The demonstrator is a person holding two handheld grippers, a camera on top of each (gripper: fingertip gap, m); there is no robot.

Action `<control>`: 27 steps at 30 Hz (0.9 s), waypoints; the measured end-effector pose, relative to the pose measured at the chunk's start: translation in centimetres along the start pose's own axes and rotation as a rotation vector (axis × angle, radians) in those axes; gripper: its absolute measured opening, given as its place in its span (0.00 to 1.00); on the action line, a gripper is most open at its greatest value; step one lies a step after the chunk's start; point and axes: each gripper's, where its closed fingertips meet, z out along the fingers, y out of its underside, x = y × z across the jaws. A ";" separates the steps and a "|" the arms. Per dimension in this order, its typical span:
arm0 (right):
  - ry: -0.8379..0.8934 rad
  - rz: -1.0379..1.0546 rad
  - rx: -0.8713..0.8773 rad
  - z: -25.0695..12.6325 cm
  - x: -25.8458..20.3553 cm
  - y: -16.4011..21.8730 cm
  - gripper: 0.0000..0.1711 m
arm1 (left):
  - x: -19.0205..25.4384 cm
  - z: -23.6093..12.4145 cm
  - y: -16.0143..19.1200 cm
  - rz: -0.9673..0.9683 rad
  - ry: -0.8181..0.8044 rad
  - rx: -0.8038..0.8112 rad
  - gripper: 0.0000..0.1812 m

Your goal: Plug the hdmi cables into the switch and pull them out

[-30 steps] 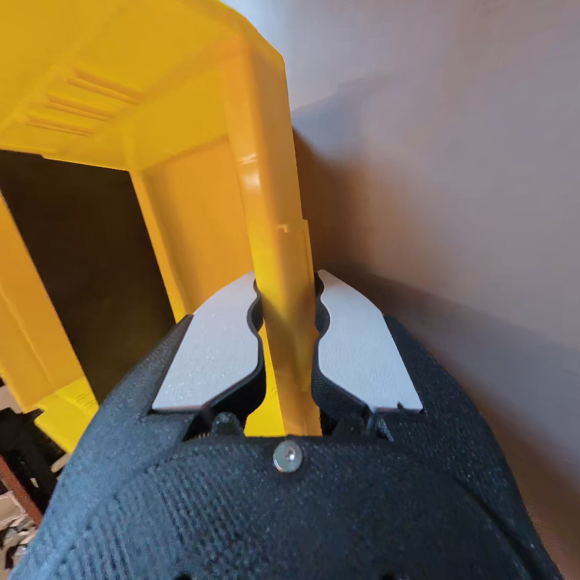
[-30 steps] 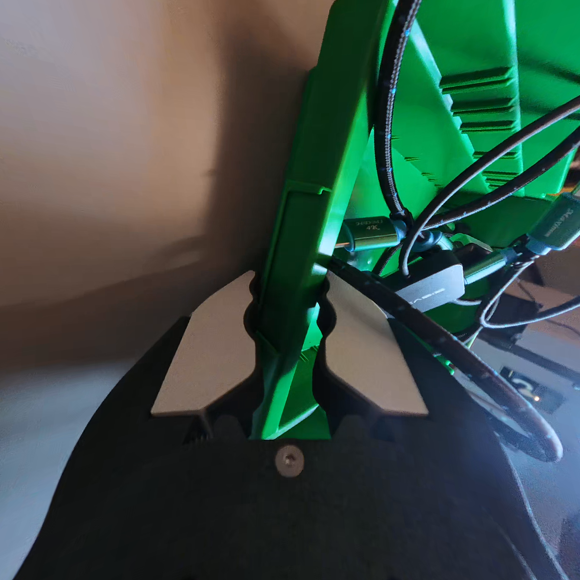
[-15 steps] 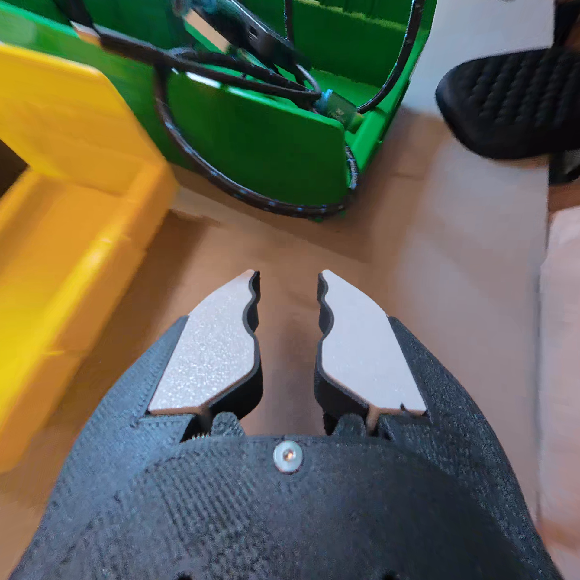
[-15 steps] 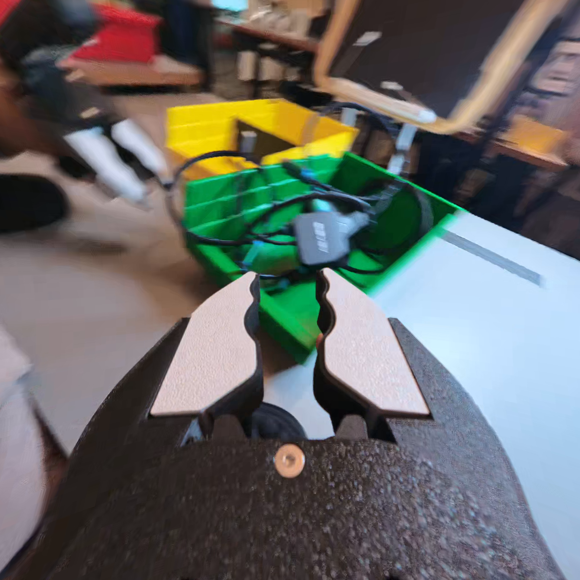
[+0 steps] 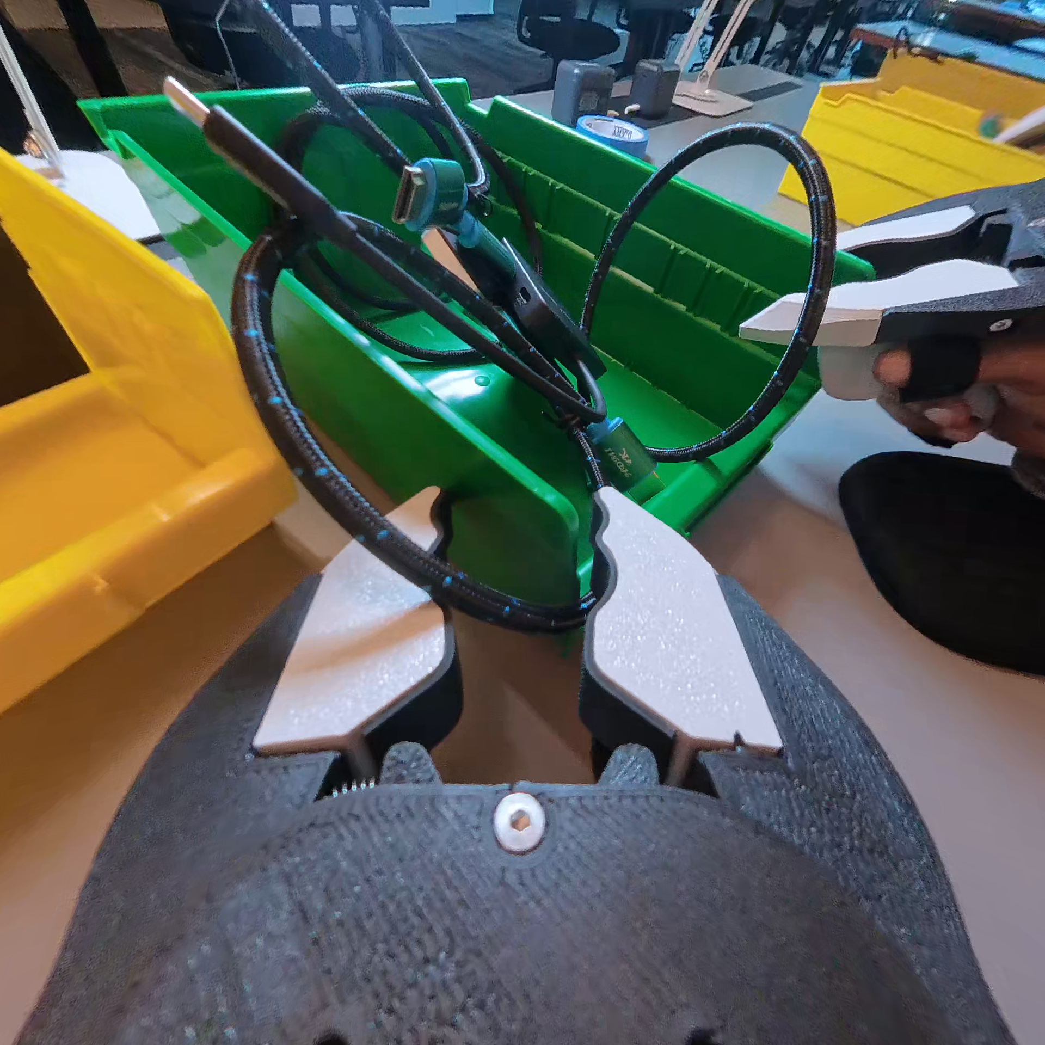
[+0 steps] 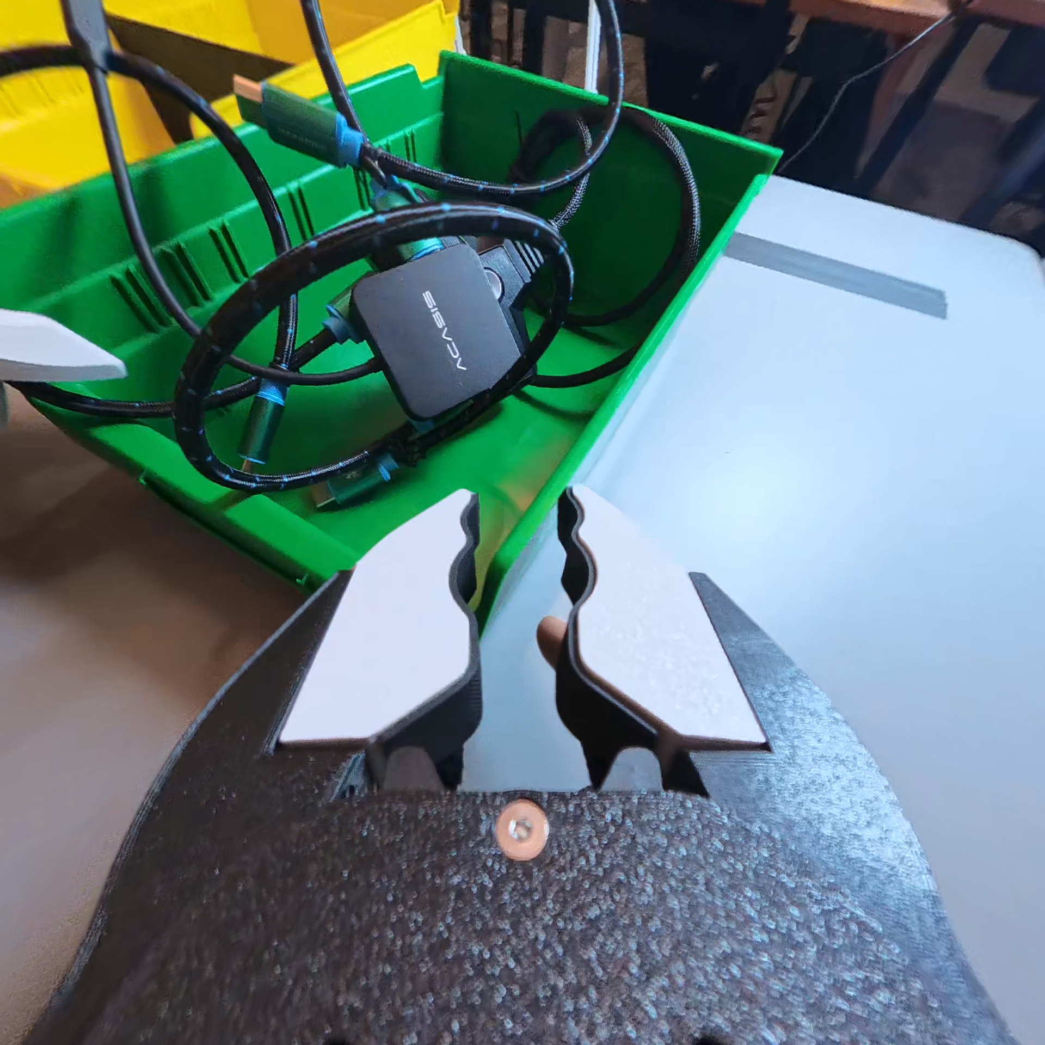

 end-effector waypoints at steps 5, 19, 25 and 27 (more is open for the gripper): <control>0.075 -0.043 0.021 -1.6 -0.2 0.2 0.14 | 0.7 -1.0 -0.7 0.121 -0.002 -0.006 0.14; 0.014 -0.222 0.474 -8.0 -8.0 -18.1 0.12 | 0.6 -16.6 -12.9 0.447 -0.219 0.276 0.14; -0.278 -0.246 0.501 -2.6 -19.4 -24.0 0.12 | -5.4 -28.1 -11.9 0.414 -0.448 0.239 0.14; -0.374 -0.241 0.469 -0.1 -23.8 -23.8 0.12 | -7.4 -31.4 -9.7 0.376 -0.502 0.190 0.15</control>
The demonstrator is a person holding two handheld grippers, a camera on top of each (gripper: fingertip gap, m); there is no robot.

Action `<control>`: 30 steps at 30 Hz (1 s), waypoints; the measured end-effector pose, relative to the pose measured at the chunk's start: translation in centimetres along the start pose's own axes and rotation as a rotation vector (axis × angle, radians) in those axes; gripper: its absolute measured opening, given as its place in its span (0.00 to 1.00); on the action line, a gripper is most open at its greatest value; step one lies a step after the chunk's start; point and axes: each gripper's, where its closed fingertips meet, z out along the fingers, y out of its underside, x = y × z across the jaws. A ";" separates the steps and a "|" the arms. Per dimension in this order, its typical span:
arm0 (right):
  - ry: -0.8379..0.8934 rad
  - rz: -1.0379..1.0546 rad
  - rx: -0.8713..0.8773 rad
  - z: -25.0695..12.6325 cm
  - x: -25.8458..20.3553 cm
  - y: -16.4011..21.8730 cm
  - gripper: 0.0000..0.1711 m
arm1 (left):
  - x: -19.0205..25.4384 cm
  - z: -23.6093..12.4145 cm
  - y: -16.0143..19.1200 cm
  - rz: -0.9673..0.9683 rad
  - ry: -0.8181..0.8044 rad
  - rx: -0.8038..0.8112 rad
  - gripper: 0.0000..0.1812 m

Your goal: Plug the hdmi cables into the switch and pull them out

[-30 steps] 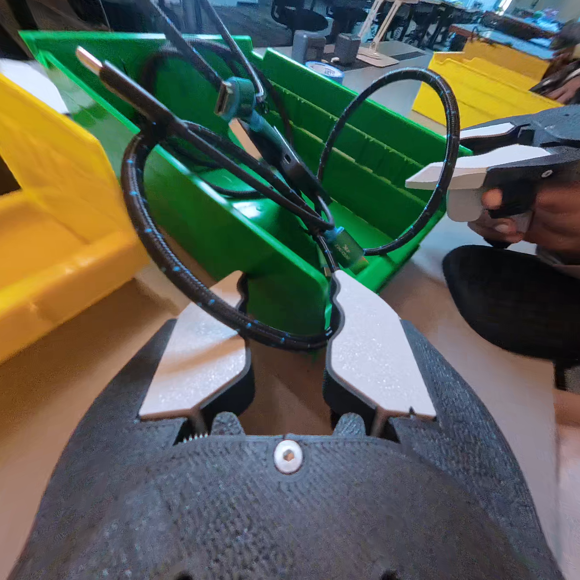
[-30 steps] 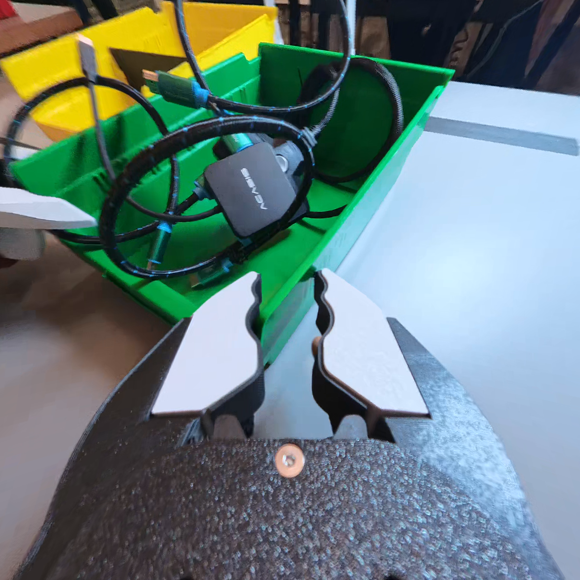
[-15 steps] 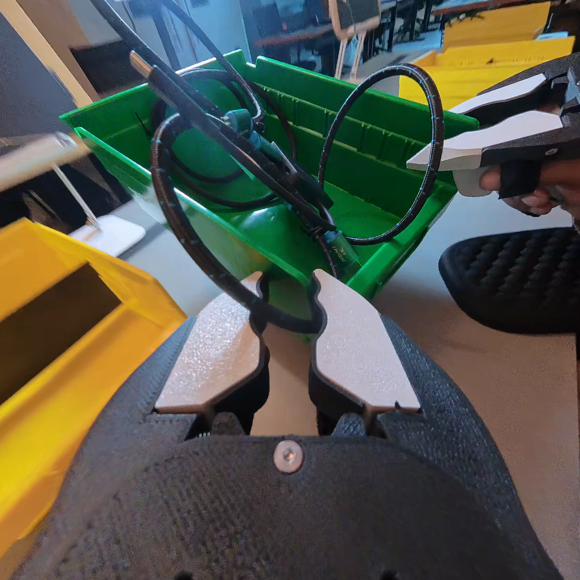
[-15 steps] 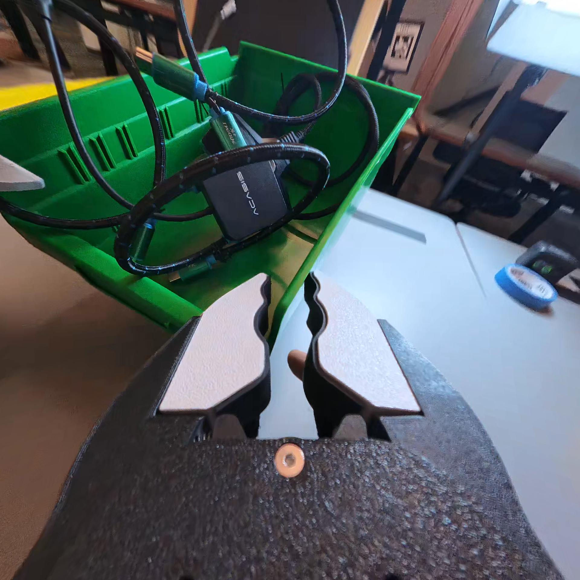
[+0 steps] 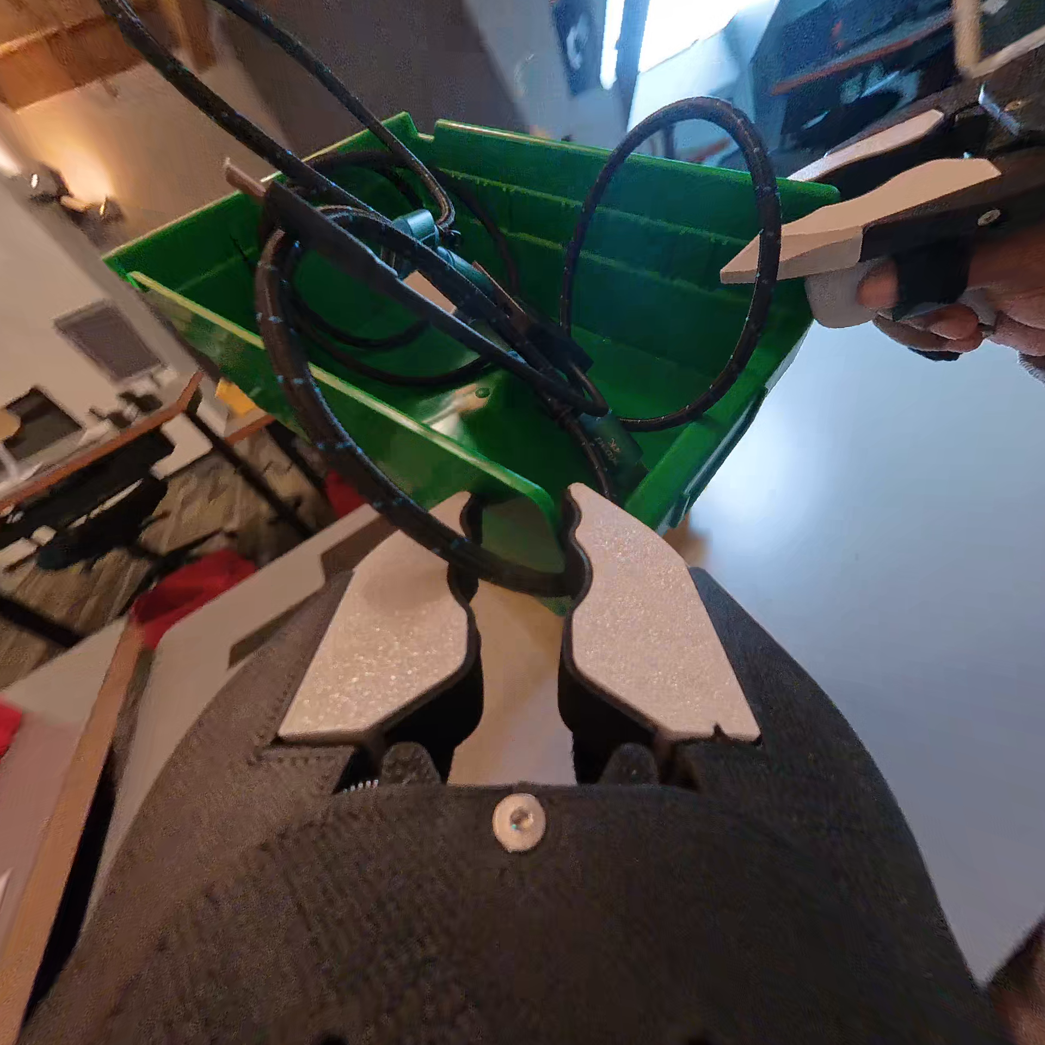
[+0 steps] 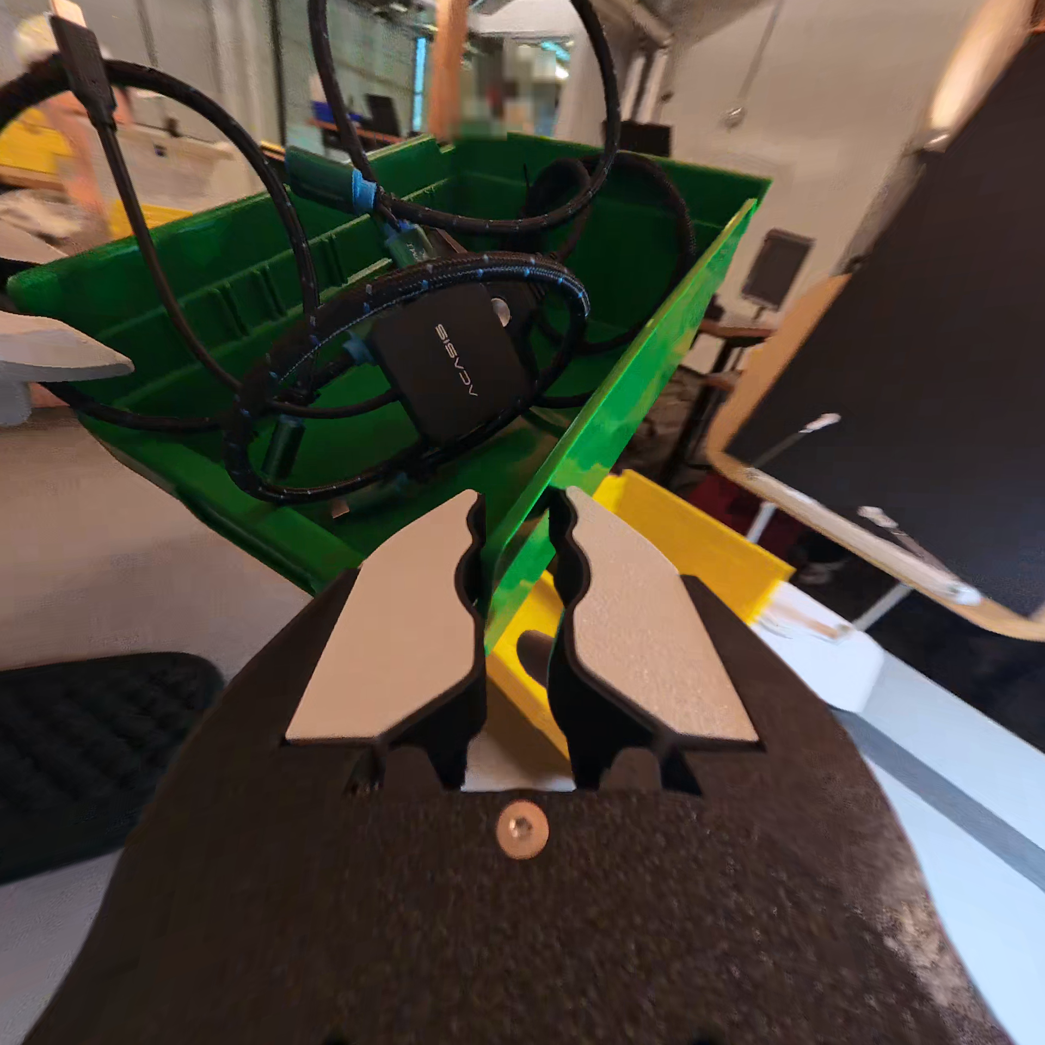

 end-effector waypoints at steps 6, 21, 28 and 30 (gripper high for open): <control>-0.205 0.094 -0.108 8.3 -8.7 6.1 0.13 | -4.5 -4.9 10.1 -0.084 -0.036 -0.233 0.15; -0.164 -0.056 -0.340 11.6 -8.2 17.1 0.19 | -5.6 2.0 22.0 -0.303 -0.039 -0.307 0.19; -0.197 -0.064 -0.329 8.6 -6.4 15.7 0.27 | -10.5 -1.9 18.8 -0.211 -0.160 -0.237 0.27; -0.179 -0.094 -0.342 8.1 -5.3 15.9 0.28 | -11.1 -3.0 17.4 -0.175 -0.176 -0.207 0.27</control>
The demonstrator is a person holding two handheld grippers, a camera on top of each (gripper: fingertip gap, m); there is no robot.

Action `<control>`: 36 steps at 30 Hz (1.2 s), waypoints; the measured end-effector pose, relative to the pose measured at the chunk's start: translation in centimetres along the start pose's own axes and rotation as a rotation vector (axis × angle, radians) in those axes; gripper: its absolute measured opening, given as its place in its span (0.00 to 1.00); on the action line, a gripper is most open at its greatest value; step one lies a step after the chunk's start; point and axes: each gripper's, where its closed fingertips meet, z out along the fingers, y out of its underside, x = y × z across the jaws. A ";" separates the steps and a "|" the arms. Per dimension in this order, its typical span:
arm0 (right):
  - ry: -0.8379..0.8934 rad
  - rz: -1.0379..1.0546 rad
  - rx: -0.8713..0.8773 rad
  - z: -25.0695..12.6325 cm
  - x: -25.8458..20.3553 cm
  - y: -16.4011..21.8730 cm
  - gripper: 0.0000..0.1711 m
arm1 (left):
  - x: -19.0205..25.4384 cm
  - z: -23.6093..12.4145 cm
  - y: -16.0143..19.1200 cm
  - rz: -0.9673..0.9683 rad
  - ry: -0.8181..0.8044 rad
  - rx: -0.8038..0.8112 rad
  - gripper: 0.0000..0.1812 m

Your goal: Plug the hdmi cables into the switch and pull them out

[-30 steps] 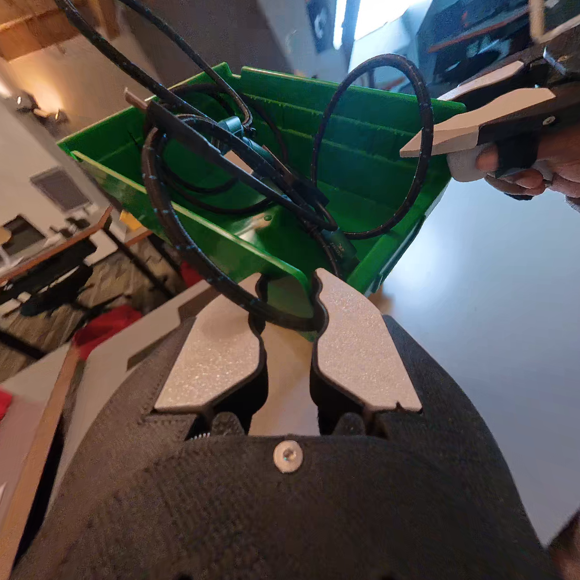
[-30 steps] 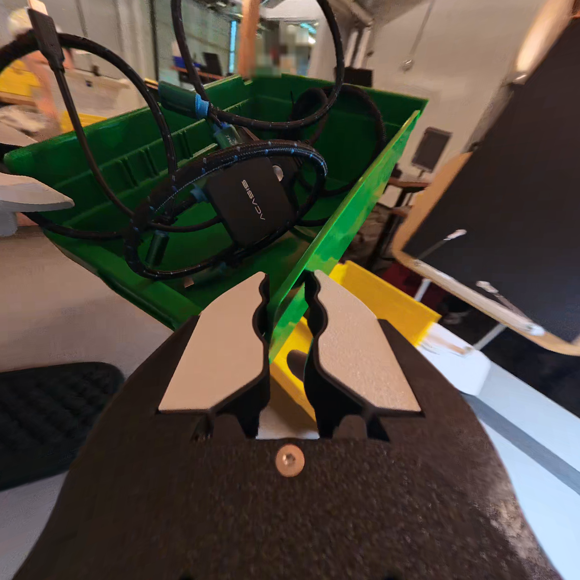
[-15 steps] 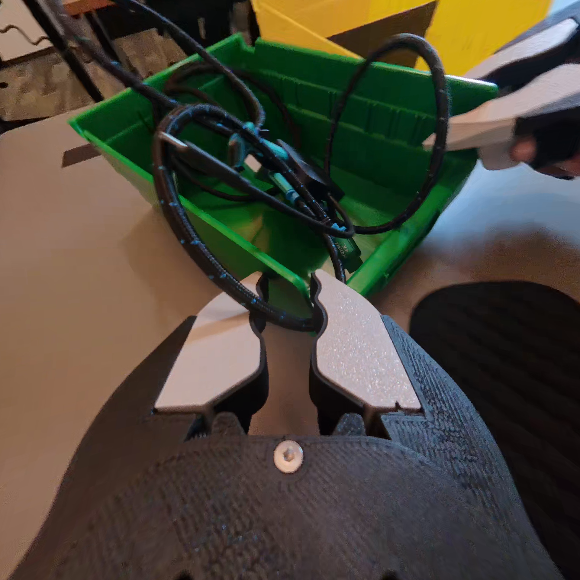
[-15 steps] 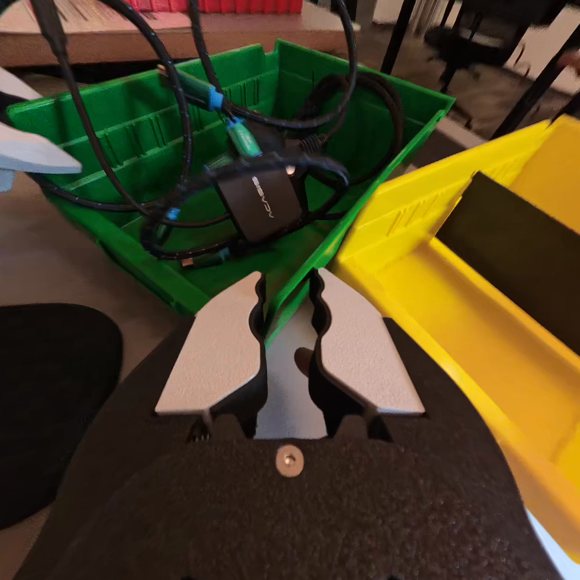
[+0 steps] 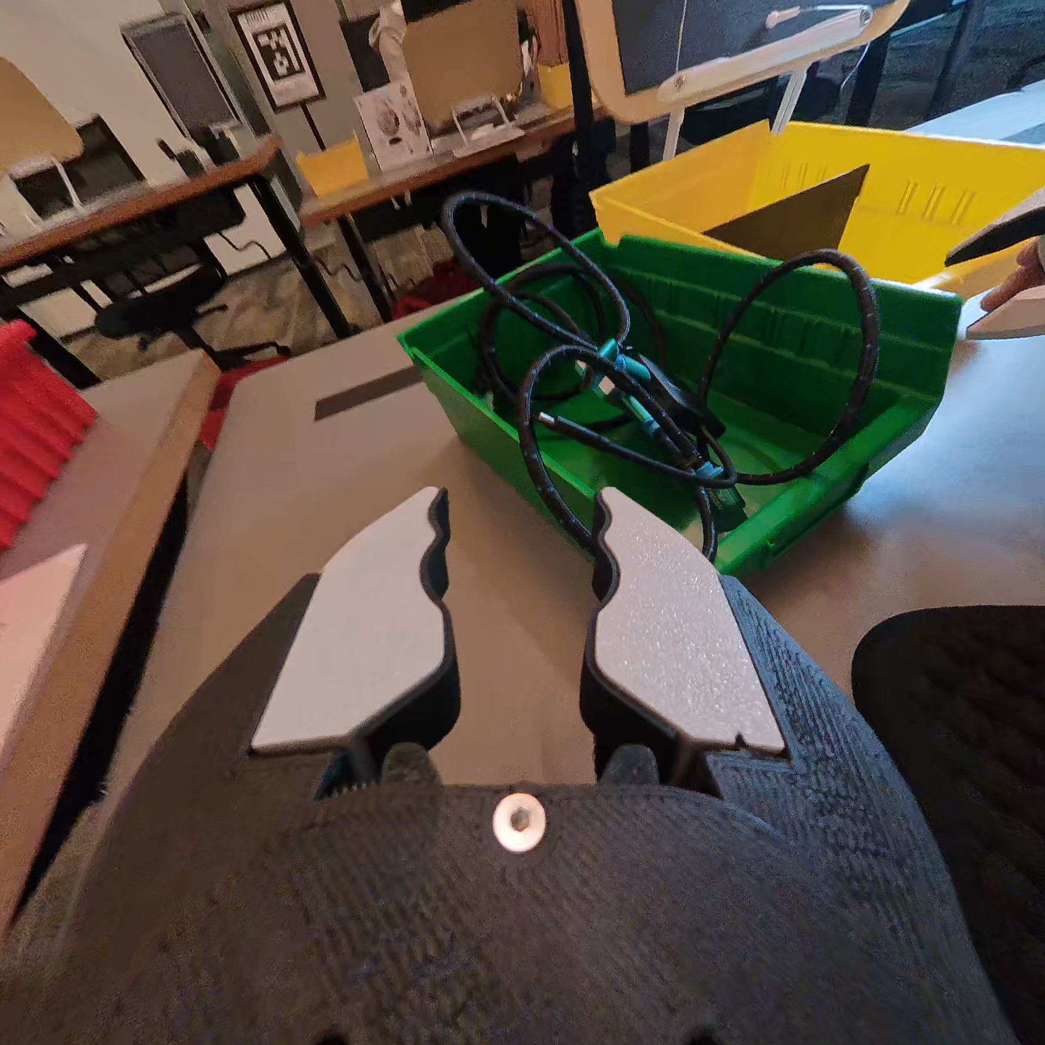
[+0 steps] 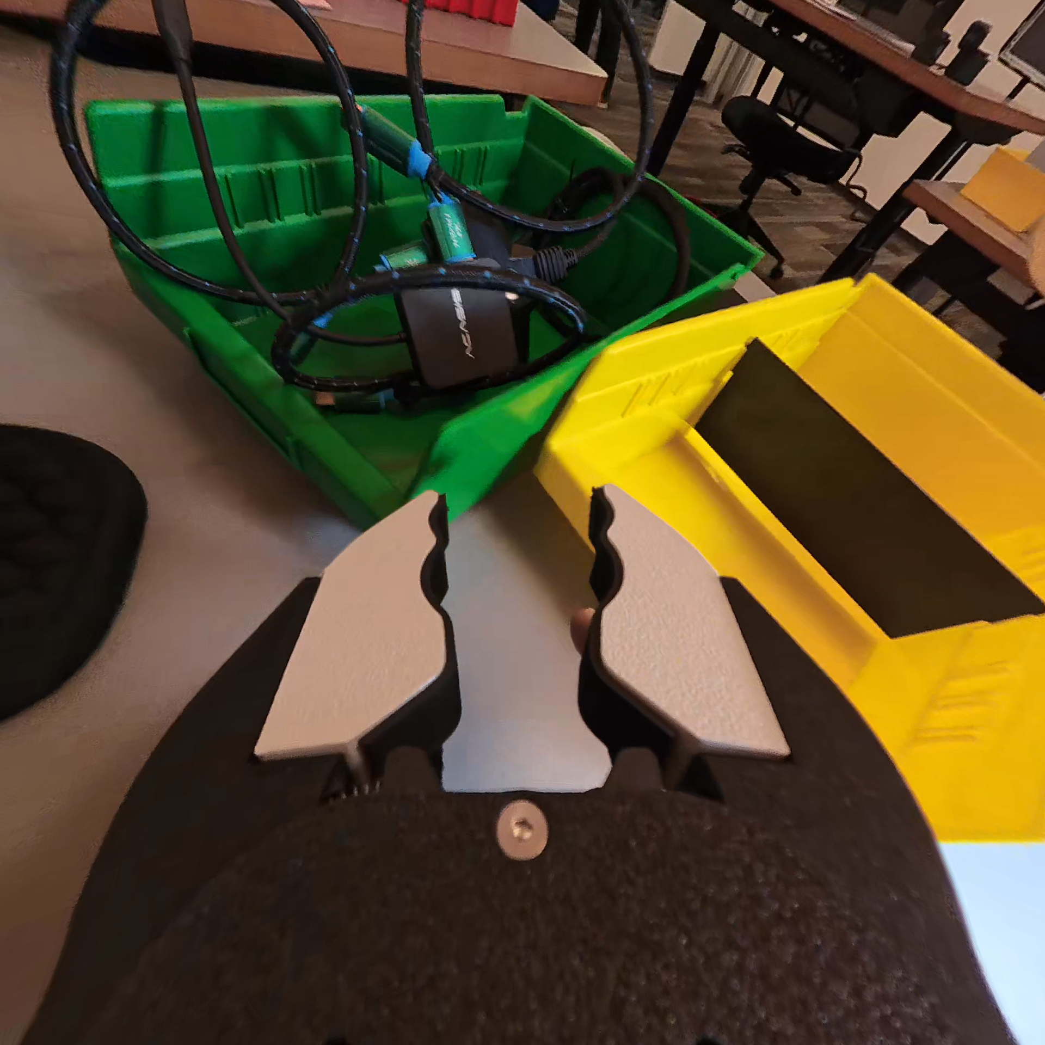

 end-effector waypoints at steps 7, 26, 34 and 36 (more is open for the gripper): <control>0.089 -0.119 -0.172 0.4 4.8 3.8 0.35 | 8.1 1.4 -1.2 0.253 0.238 -0.104 0.27; 0.031 -0.387 -0.528 -9.1 6.3 13.5 0.20 | 15.2 8.9 6.4 0.821 0.378 -0.489 0.18; 0.253 -0.408 -0.631 -19.8 10.2 19.9 0.20 | 16.4 10.1 5.7 0.749 0.343 -0.463 0.18; 0.286 -0.431 -0.649 -20.3 12.4 21.0 0.20 | 16.5 11.0 5.4 0.750 0.337 -0.468 0.18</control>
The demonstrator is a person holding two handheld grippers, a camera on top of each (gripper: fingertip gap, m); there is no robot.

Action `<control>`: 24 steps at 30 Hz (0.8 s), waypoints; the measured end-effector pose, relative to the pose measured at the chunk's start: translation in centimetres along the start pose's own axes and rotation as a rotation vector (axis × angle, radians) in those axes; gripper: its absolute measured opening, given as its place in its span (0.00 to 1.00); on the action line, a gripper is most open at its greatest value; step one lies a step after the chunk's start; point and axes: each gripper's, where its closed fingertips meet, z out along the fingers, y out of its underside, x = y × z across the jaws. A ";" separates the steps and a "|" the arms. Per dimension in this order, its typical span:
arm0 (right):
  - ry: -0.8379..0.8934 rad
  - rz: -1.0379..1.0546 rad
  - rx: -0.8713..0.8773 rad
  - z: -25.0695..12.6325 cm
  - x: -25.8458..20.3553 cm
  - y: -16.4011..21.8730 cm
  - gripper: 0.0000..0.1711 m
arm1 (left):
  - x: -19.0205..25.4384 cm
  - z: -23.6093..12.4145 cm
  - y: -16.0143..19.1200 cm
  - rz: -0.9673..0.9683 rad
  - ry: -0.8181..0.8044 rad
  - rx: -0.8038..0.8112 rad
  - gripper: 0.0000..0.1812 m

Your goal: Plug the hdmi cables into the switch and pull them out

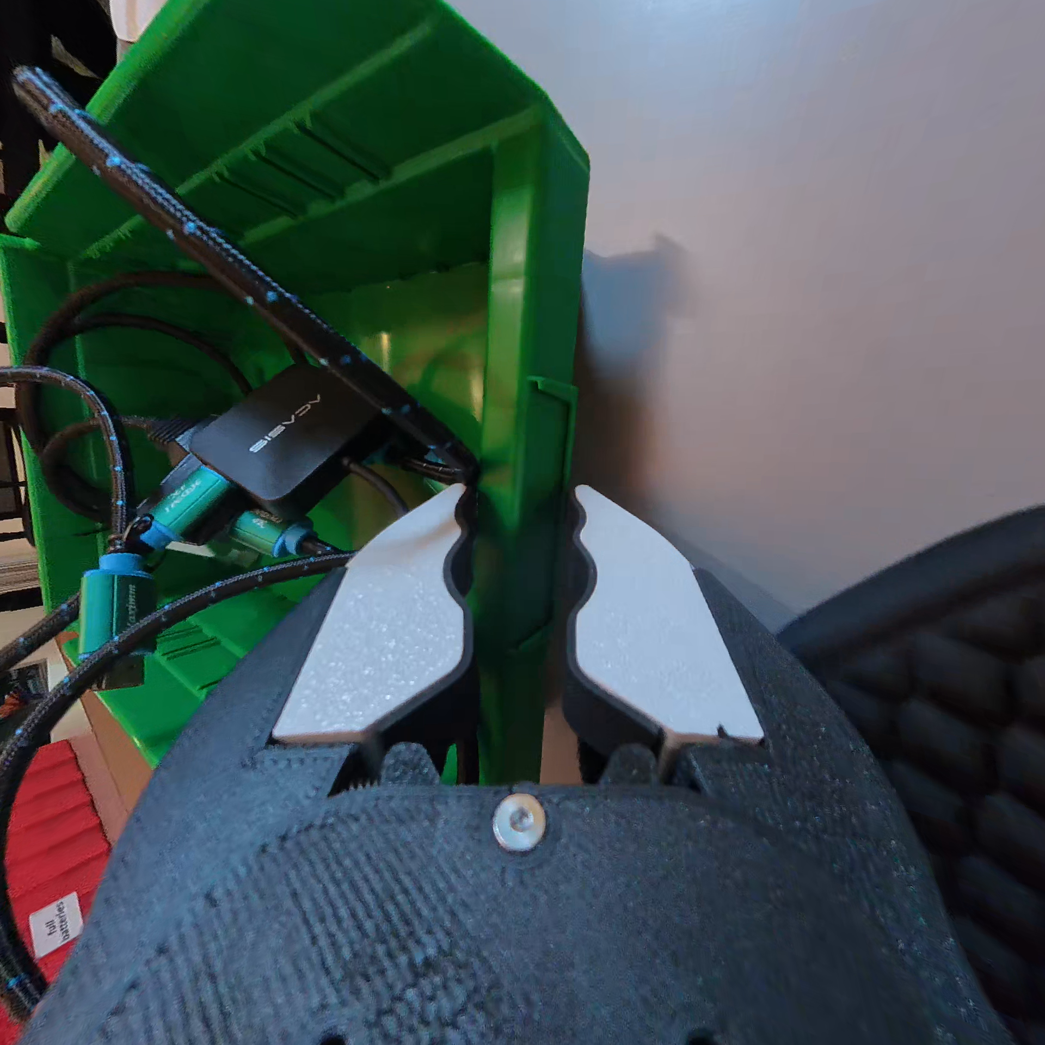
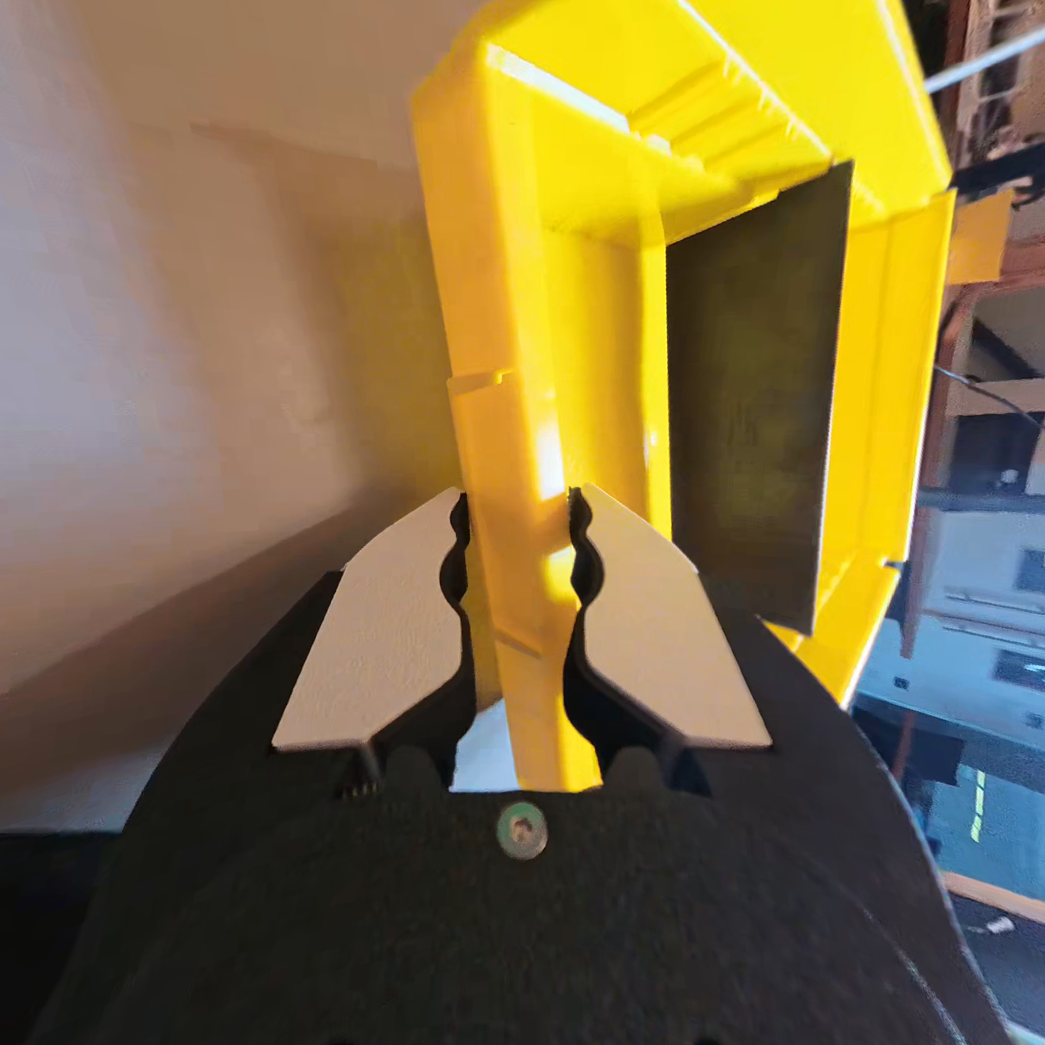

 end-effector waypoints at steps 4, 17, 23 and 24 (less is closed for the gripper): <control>0.037 -0.051 -0.013 3.1 3.7 1.8 0.19 | -2.0 1.8 -0.7 -0.021 -0.022 0.016 0.17; 0.001 0.290 0.321 3.9 11.6 -5.3 0.28 | -10.1 5.1 0.3 -0.199 -0.137 0.148 0.22; -0.063 0.571 0.673 -3.0 14.1 -13.7 0.26 | -16.0 -1.8 -1.2 -0.417 -0.235 0.373 0.21; -0.046 0.592 0.694 -3.3 14.5 -14.3 0.25 | -17.3 -2.8 -1.1 -0.423 -0.260 0.375 0.21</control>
